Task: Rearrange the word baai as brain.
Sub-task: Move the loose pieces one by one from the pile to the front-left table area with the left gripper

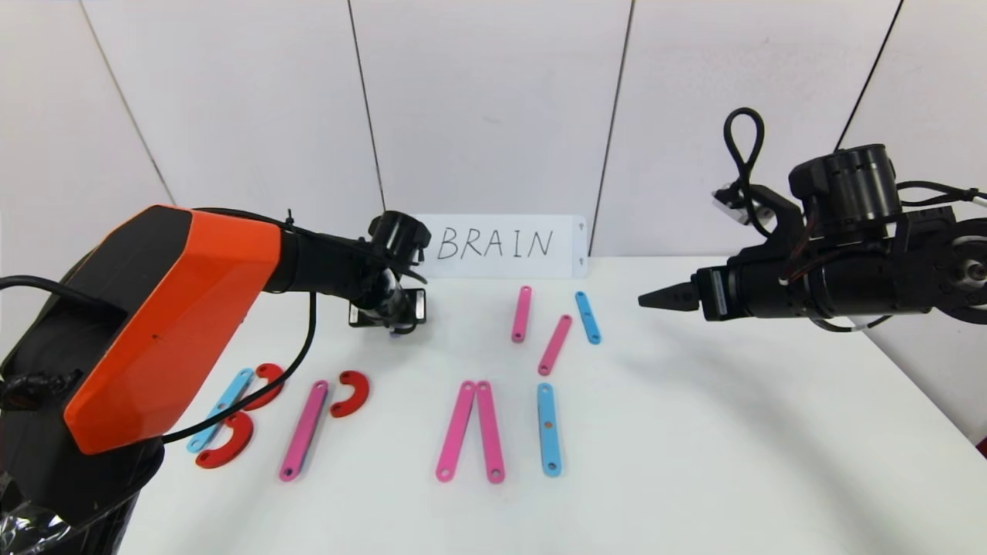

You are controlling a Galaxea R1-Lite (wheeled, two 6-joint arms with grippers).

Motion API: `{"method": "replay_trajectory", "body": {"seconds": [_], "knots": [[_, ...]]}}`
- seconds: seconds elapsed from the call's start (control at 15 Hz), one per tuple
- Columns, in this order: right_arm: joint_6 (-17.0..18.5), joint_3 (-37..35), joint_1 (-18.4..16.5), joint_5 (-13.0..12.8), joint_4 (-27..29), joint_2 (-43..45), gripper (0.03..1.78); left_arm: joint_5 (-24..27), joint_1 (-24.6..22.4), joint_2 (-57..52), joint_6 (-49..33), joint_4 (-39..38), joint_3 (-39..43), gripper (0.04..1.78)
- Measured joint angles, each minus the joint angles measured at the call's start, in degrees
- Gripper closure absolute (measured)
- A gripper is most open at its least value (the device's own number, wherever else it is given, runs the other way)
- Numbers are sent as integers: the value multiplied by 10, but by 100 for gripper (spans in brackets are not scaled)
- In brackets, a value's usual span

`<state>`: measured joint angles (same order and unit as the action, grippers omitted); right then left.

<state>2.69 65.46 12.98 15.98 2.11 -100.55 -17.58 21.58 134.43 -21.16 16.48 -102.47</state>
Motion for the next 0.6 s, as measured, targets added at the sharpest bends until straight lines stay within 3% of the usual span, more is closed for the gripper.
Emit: {"method": "replay_trajectory", "body": {"seconds": [0.6], "knots": [[-2,-2,0,0,-1,0,8,-3,1,-12,-8,7,5,155]]}}
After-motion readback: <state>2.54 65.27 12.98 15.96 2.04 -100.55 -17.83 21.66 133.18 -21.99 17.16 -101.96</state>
